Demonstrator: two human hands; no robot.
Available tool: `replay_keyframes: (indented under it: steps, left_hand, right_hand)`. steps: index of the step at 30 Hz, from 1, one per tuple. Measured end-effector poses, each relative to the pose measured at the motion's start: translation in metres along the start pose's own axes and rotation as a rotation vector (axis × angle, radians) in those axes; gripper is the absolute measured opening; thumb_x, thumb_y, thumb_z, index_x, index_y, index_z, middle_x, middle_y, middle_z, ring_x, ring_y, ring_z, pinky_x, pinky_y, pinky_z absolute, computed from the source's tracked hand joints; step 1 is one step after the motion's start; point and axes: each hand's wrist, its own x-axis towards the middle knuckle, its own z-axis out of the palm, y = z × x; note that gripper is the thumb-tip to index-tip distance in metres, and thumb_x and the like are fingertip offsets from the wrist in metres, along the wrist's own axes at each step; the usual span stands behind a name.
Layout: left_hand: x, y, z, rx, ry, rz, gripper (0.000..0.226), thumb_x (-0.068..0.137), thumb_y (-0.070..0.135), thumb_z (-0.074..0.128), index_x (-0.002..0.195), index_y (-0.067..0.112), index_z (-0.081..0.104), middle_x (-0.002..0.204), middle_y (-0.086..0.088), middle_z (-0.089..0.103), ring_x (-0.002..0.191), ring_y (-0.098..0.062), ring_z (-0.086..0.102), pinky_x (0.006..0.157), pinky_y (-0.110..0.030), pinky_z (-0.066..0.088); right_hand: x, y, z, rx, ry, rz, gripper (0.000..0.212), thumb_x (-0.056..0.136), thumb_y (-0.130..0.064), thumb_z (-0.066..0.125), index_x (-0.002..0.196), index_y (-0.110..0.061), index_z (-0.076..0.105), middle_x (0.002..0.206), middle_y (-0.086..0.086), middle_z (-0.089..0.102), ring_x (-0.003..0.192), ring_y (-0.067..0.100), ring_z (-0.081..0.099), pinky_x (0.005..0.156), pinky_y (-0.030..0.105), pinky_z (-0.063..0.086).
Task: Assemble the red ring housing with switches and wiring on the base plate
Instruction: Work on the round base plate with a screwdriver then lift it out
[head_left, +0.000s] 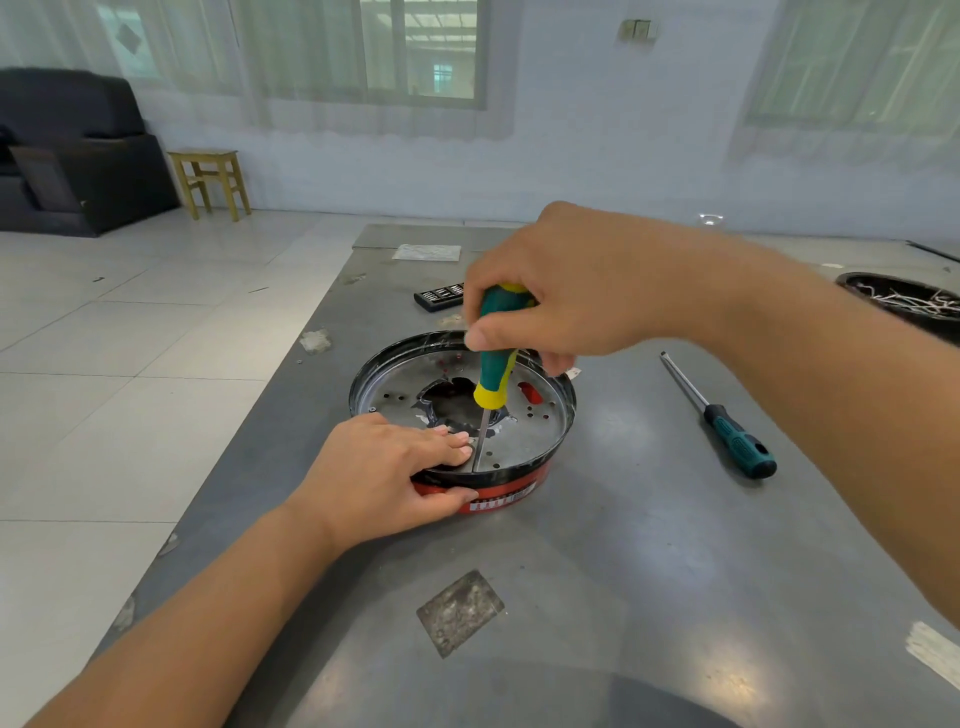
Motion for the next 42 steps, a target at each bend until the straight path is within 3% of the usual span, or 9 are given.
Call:
replay_keyframes:
  steps: [4,10,16,19,22,28,33,36,42]
  left_hand:
    - [0.000,0.000,0.000,-0.014,-0.015,0.001,0.046,0.084,0.071,0.057,0.107,0.039,0.082,0.114,0.023,0.076,0.107,0.003,0.071,0.070,-0.017,0.043]
    - [0.001,0.000,0.000,-0.017,-0.010,-0.002,0.045,0.084,0.071,0.057,0.105,0.039,0.083,0.112,0.022,0.077,0.106,0.002,0.072,0.069,-0.017,0.040]
    - [0.001,0.000,0.001,-0.018,0.009,-0.001,0.044,0.083,0.071,0.057,0.102,0.039,0.083,0.111,0.022,0.077,0.104,0.004,0.071,0.068,-0.016,0.039]
    - [-0.001,-0.001,0.003,-0.030,0.018,-0.001,0.043,0.082,0.070,0.059,0.100,0.039,0.083,0.109,0.022,0.077,0.102,0.004,0.071,0.068,-0.016,0.038]
    - [0.000,-0.001,0.003,-0.024,0.028,0.011,0.042,0.083,0.069,0.060,0.098,0.038,0.083,0.107,0.021,0.078,0.101,0.003,0.069,0.069,-0.015,0.038]
    - [-0.001,0.000,0.000,-0.033,-0.004,-0.007,0.043,0.084,0.071,0.057,0.099,0.039,0.082,0.108,0.023,0.078,0.102,0.004,0.069,0.074,-0.003,0.022]
    - [-0.001,-0.001,0.000,-0.064,-0.040,-0.028,0.043,0.084,0.072,0.057,0.100,0.041,0.082,0.112,0.025,0.076,0.105,0.008,0.068,0.073,-0.004,0.022]
    - [-0.002,0.000,0.001,-0.060,-0.050,-0.030,0.043,0.084,0.072,0.058,0.101,0.041,0.082,0.112,0.025,0.076,0.103,0.007,0.068,0.073,-0.004,0.022]
    - [-0.001,0.003,-0.002,-0.065,-0.036,-0.029,0.042,0.083,0.070,0.058,0.101,0.040,0.082,0.111,0.024,0.077,0.103,0.004,0.068,0.075,-0.003,0.023]
  right_hand:
    - [0.003,0.000,0.012,-0.227,0.194,0.018,0.041,0.100,-0.064,0.041,0.084,-0.030,0.058,0.054,-0.003,0.054,0.056,0.002,0.051,0.051,0.023,0.031]
    - [-0.008,0.009,-0.014,0.265,-0.182,-0.006,0.024,0.098,-0.042,0.065,0.121,-0.046,0.061,0.096,-0.016,0.076,0.071,0.001,0.075,0.080,0.027,0.055]
    - [-0.005,0.002,-0.008,0.060,-0.057,-0.012,0.012,0.099,-0.044,0.060,0.106,-0.037,0.066,0.058,-0.017,0.070,0.058,-0.005,0.068,0.075,0.029,0.057]
    - [-0.003,-0.006,0.002,-0.068,0.076,-0.032,0.035,0.097,-0.060,0.052,0.096,-0.027,0.064,0.058,-0.034,0.060,0.054,-0.002,0.062,0.061,0.020,0.048]
    - [0.001,-0.012,0.012,-0.195,0.170,-0.087,0.045,0.098,-0.063,0.048,0.092,-0.020,0.061,0.056,-0.007,0.054,0.054,0.005,0.049,0.049,0.025,0.029]
    - [0.004,-0.010,-0.009,0.068,-0.093,-0.007,0.036,0.097,-0.055,0.057,0.131,-0.043,0.055,0.088,-0.013,0.074,0.075,0.000,0.070,0.069,0.018,0.045]
    - [0.005,-0.011,0.000,0.164,-0.019,-0.027,0.012,0.099,-0.039,0.060,0.110,-0.036,0.064,0.080,-0.021,0.074,0.070,-0.004,0.073,0.079,0.027,0.054]
    - [0.007,-0.013,0.012,0.128,0.096,-0.010,0.011,0.099,-0.041,0.057,0.100,-0.031,0.061,0.067,-0.020,0.072,0.062,-0.003,0.070,0.060,0.014,0.048]
    - [0.015,-0.018,0.026,-0.103,0.255,0.053,0.027,0.103,-0.047,0.047,0.092,-0.024,0.055,0.065,-0.007,0.054,0.062,0.012,0.055,0.051,0.030,0.033]
